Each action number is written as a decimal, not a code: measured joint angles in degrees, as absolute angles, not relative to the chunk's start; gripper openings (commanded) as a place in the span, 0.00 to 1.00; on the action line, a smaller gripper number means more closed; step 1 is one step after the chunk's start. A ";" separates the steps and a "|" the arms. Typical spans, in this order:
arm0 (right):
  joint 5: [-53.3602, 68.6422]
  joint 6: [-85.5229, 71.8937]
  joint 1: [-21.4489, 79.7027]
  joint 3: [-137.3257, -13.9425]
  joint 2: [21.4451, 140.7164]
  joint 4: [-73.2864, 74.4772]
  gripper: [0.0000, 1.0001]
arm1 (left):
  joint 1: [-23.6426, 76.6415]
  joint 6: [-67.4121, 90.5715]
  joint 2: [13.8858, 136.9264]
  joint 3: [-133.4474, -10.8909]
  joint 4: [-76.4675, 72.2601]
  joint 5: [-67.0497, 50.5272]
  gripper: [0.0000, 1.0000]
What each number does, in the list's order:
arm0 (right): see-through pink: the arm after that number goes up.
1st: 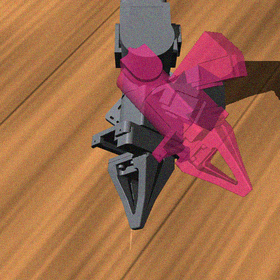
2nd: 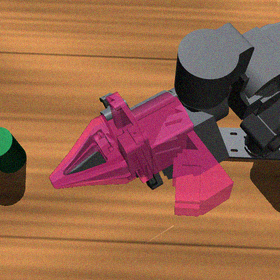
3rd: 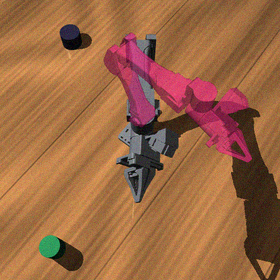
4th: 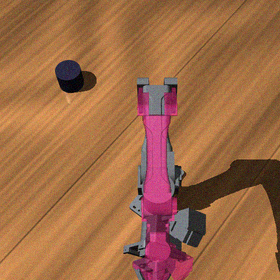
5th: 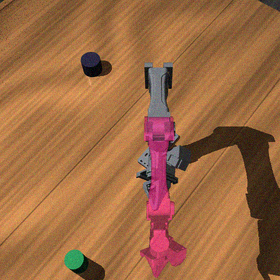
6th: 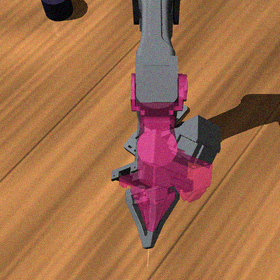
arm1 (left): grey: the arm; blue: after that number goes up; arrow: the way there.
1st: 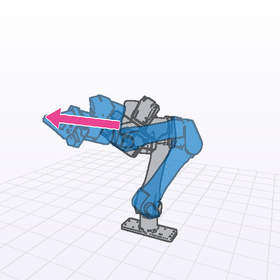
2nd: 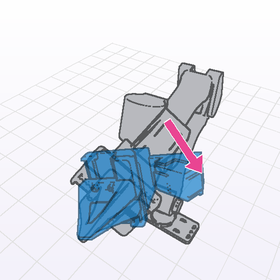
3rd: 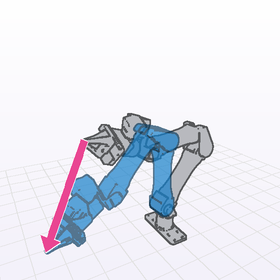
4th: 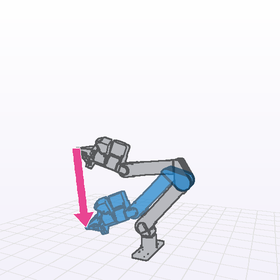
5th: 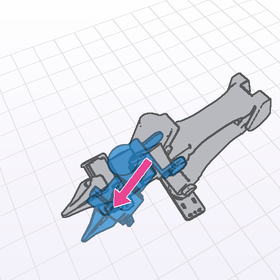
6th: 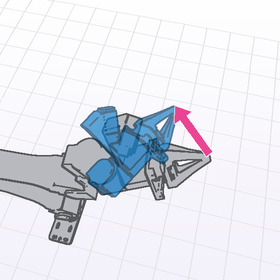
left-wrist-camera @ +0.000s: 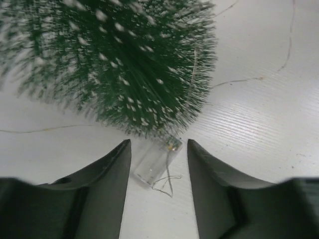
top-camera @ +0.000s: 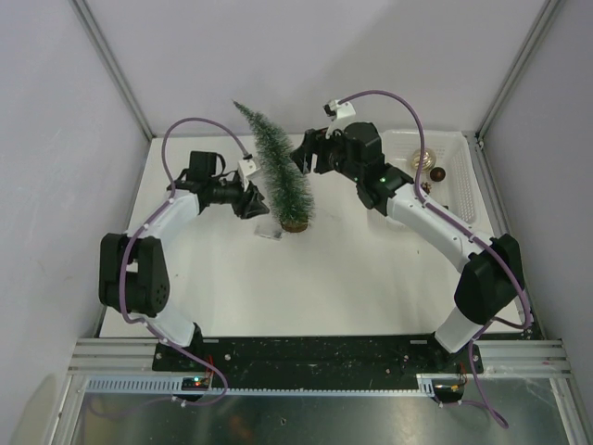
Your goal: Decorate the small christmas tree
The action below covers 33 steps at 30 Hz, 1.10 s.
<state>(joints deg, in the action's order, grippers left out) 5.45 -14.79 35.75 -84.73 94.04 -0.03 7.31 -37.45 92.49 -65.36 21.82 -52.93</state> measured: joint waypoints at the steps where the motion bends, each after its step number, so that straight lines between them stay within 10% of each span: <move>1: 5.48 -14.79 35.75 -84.64 94.04 -0.03 0.69 | 7.57 -36.86 92.62 -65.73 21.39 -52.42 0.33; 7: 5.54 -14.79 35.59 -84.18 93.95 0.05 0.69 | 7.66 -34.72 91.90 -65.82 19.07 -47.24 0.01; 33: 2.87 -9.61 41.52 -93.45 98.98 0.84 0.82 | 2.15 -30.02 77.52 -56.55 18.52 -34.68 0.00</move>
